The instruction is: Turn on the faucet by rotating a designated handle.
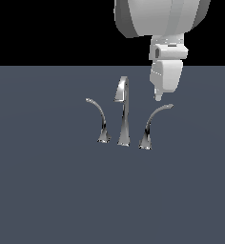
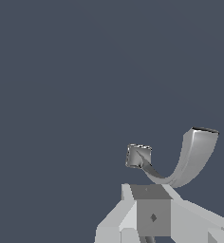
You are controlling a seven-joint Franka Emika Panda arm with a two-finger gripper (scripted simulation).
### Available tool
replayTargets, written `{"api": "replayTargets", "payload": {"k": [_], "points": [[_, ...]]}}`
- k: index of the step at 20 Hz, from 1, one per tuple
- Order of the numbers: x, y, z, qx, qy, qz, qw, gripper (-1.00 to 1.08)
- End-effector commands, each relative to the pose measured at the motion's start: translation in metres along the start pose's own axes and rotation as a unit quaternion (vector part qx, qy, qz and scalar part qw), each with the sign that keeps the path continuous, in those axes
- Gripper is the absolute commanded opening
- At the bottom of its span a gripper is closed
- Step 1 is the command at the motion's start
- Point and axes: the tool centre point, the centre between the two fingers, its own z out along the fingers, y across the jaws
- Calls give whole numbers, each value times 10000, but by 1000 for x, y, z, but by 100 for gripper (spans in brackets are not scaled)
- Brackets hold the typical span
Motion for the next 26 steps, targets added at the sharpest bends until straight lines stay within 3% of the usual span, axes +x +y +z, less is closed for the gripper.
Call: {"api": "replayTargets", "payload": {"k": [1,7,17,26], "points": [[11,-3,9,2,1,269,9996,-100],[25,-6,20,0,-3,619,9981,-100],[25,-6,20,0,-8,620,9981,-100],[33,24,20,0,-8,620,9981,-100]]}}
